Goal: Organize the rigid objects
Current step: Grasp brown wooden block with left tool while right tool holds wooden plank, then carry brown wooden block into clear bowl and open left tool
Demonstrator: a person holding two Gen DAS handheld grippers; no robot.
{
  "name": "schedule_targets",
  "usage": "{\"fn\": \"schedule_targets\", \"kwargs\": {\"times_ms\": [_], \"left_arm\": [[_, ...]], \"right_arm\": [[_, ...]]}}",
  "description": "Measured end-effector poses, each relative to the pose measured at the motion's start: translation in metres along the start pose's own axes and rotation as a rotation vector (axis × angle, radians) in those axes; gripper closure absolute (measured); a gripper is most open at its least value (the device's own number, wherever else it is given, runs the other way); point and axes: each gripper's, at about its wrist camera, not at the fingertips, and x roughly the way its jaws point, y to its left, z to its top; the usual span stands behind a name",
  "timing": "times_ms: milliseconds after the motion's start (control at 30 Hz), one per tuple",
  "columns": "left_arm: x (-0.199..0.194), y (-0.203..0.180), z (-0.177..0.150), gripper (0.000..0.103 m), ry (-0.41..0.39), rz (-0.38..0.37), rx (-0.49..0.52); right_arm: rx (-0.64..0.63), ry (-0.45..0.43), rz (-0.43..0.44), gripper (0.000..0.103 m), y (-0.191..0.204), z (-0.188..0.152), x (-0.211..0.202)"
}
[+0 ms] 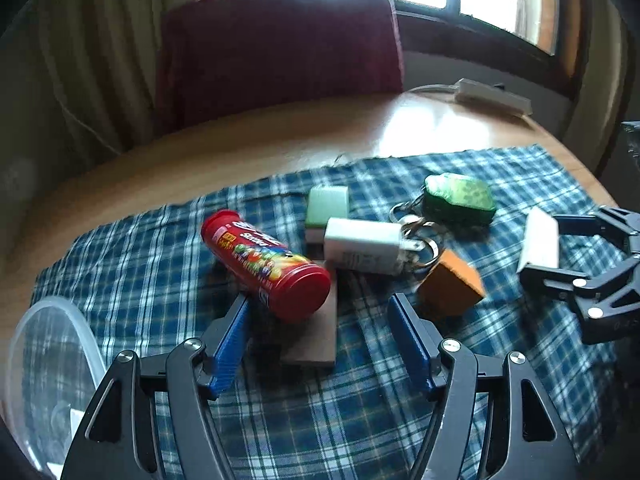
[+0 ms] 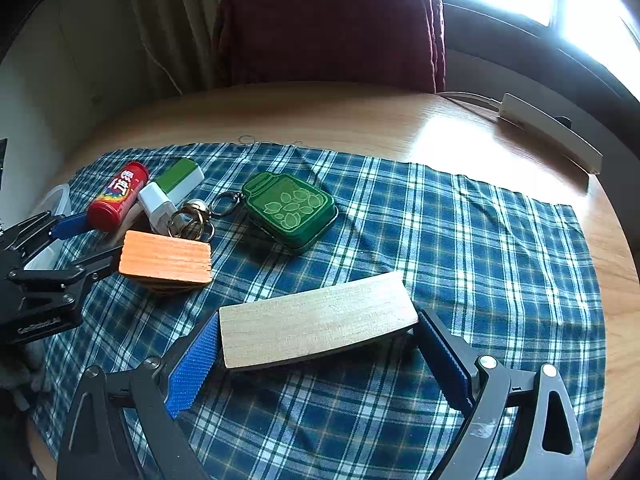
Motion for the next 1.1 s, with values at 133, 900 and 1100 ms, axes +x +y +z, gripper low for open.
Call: {"fn": "schedule_targets", "kwargs": {"times_ms": [133,900,1100], "left_arm": [[0.006,0.014,-0.004,0.034,0.037,0.029,-0.081],[-0.008,0.002,-0.014,0.075,0.015,-0.041,-0.111],[-0.036,-0.002,-0.030,0.075,-0.019,-0.060,-0.132]], "right_arm": [[-0.003,-0.001,0.001,0.007,0.001,-0.001,-0.001],[0.002,-0.022,0.004,0.007,0.002,0.000,-0.007],[0.011,-0.030,0.003,0.007,0.003,0.000,-0.010]]}}
